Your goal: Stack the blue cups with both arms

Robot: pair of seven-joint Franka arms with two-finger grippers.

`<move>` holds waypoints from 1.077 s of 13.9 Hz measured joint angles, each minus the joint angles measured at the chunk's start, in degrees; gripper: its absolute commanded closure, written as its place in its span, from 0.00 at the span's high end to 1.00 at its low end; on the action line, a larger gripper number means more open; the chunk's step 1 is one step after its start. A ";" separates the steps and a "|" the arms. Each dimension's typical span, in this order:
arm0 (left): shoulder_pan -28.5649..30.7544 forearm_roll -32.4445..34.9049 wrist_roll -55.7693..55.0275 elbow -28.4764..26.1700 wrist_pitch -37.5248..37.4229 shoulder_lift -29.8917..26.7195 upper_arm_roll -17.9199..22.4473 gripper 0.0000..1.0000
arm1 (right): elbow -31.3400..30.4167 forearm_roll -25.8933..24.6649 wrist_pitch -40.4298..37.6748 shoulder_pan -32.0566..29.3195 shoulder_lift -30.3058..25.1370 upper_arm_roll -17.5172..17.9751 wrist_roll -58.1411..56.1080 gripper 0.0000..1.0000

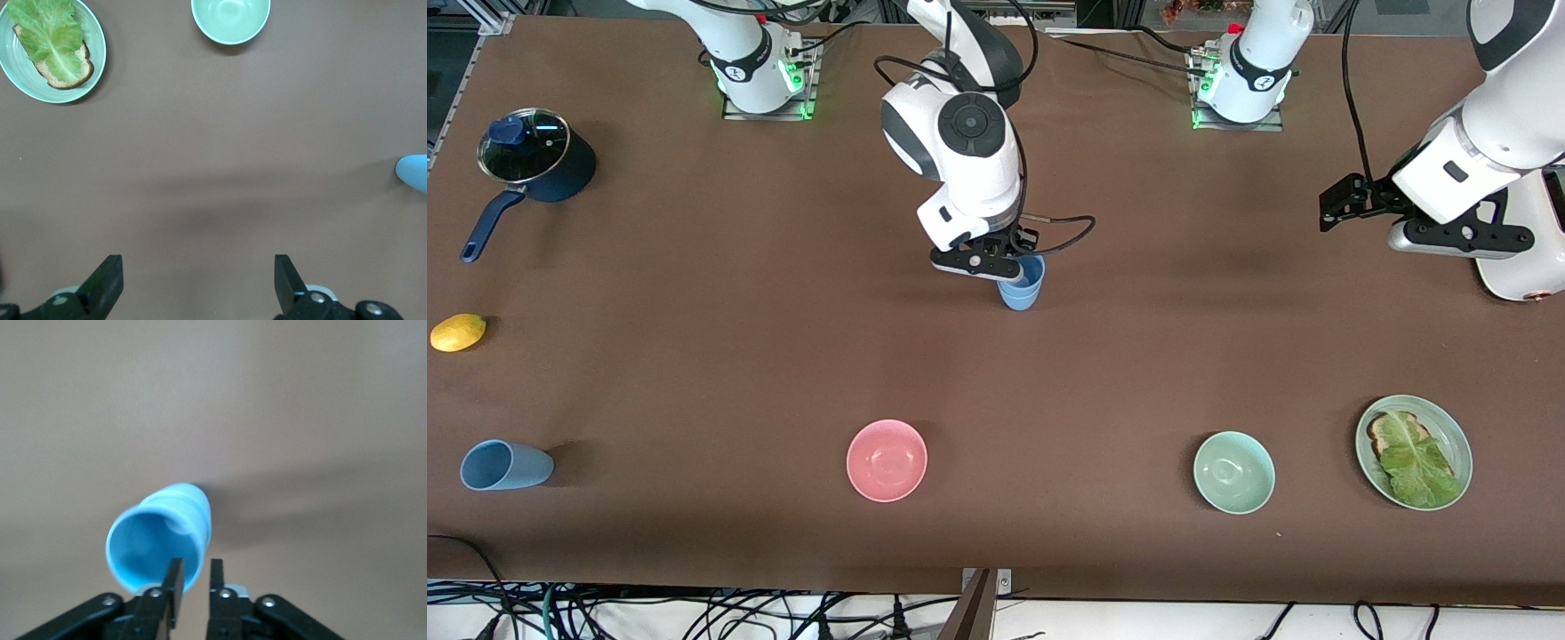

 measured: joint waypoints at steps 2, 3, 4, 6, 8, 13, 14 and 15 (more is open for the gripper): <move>0.00 0.00 -0.03 0.66 -0.61 0.66 0.00 1.00 | -0.04 0.00 -0.05 -1.57 -1.91 -0.12 -0.79 1.00; 0.00 0.00 -0.05 0.81 -0.99 0.81 0.01 1.00 | -0.07 0.00 -0.31 -2.67 -3.07 -0.17 -1.76 1.00; 0.01 0.00 -0.05 0.84 -1.17 0.84 0.02 1.00 | -0.07 0.00 -1.34 -4.10 -4.36 -0.24 -4.03 1.00; 0.03 0.00 -0.05 0.93 -1.42 0.85 0.14 1.00 | -0.07 0.08 -5.59 -8.38 -7.70 -0.33 -11.80 1.00; 0.03 0.00 -0.05 1.01 -1.53 0.86 0.22 1.00 | -0.08 0.31 -11.46 -13.66 -11.91 -0.37 -20.60 1.00; 0.03 0.00 -0.06 1.06 -2.37 0.89 0.24 1.00 | -3.47 0.77 -23.84 -27.65 -22.62 -0.41 -43.48 1.00; 0.03 0.00 -0.06 1.07 -2.54 0.89 0.24 1.00 | -4.23 0.78 -25.71 -30.20 -24.12 -0.39 -46.97 1.00; 0.03 0.00 -0.06 1.09 -2.64 0.89 0.23 1.00 | -4.73 0.78 -27.40 -32.22 -25.24 -0.37 -49.72 1.00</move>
